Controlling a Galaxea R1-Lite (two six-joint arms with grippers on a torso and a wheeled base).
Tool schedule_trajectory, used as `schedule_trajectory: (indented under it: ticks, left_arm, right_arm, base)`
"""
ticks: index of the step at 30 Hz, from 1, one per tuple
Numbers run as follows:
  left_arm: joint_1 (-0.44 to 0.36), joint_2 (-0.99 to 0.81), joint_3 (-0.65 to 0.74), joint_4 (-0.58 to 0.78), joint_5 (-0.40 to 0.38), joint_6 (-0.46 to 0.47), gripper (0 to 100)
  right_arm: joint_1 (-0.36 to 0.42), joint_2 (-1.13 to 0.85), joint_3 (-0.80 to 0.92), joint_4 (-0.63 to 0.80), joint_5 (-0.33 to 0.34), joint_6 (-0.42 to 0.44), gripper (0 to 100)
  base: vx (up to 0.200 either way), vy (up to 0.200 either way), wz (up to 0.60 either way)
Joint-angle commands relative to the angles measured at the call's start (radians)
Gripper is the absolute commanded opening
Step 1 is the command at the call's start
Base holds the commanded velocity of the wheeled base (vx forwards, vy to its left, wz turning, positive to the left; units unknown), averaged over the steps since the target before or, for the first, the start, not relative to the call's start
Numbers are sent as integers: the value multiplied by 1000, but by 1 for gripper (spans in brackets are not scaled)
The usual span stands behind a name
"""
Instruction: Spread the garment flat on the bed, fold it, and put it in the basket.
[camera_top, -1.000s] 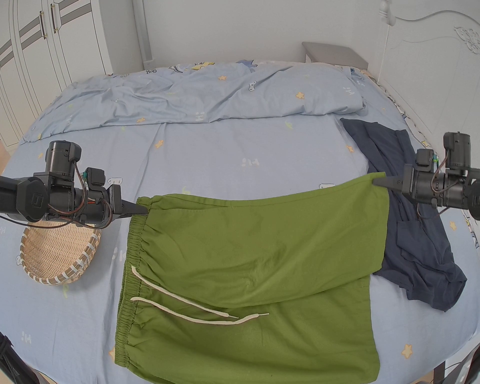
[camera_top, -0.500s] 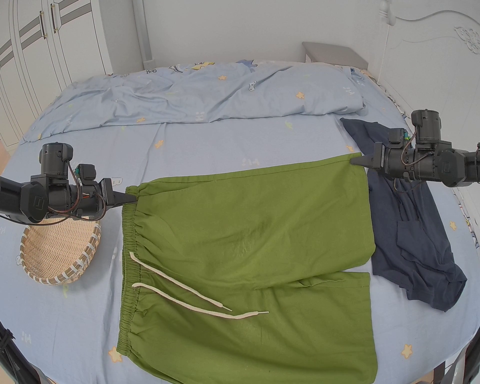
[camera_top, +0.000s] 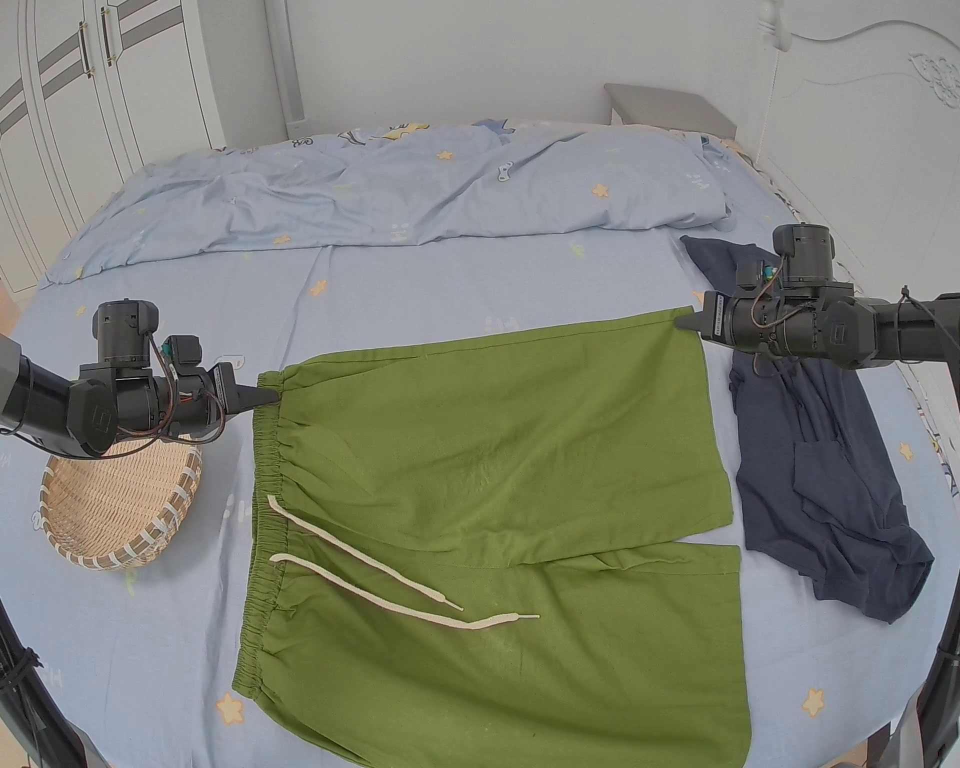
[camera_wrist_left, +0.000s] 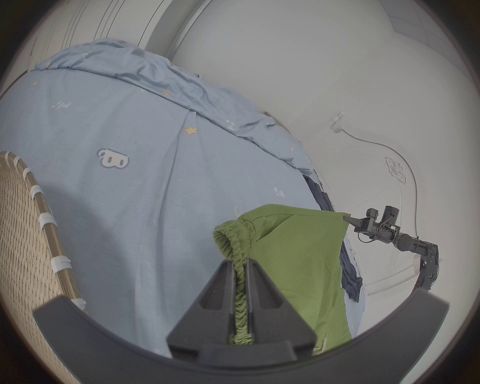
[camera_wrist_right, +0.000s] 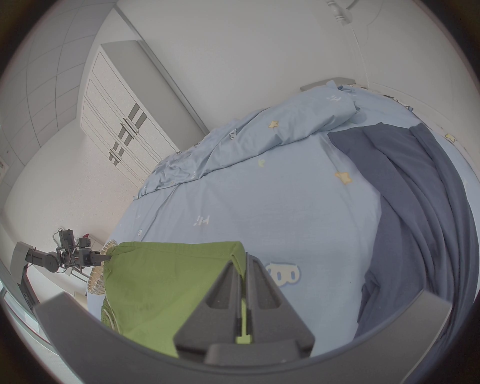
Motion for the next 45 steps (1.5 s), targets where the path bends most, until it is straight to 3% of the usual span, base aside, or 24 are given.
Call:
schedule_trajectory:
  ticks: [1,14,15,25,32,36,41,42,43,44,45]
  left_arm:
    - [11,42,-7,-17,0,1,0]
    - [8,102,-59,-33,43,-35,0]
    - [6,105,-61,-36,43,-35,100]
    - [-1,85,-49,-63,43,-38,100]
    - [-4,-84,56,-62,43,-64,100]
    - [-4,-276,272,-65,29,-127,100]
    - [-6,-425,531,-63,26,-173,100]
    - [-6,-425,531,-63,26,-173,100]
    - [-4,-471,629,-65,9,-188,100]
    - [-4,-471,629,-65,9,-188,100]
    - [10,-498,706,-65,-22,-203,100]
  right_arm:
    - [15,70,-76,21,-9,-16,0]
    - [24,129,-148,36,-34,-16,0]
    - [24,133,-150,36,-32,-15,100]
    - [15,115,-146,39,-32,-7,100]
    - [9,-36,-24,68,-29,31,100]
    - [12,-269,323,51,-26,94,100]
    - [15,-479,742,-59,-23,99,100]
    - [15,-479,742,-59,-23,99,100]
    - [9,-542,887,-154,-19,102,100]
    - [9,-542,887,-154,-19,102,100]
    - [-11,-582,1013,-245,-6,111,100]
  base:
    - [0,0,0]
    - [0,0,0]
    - [0,0,0]
    - [0,0,0]
    - [0,0,0]
    - [0,0,0]
    - [0,0,0]
    - [0,0,0]
    - [0,0,0]
    - [0,0,0]
    - [0,0,0]
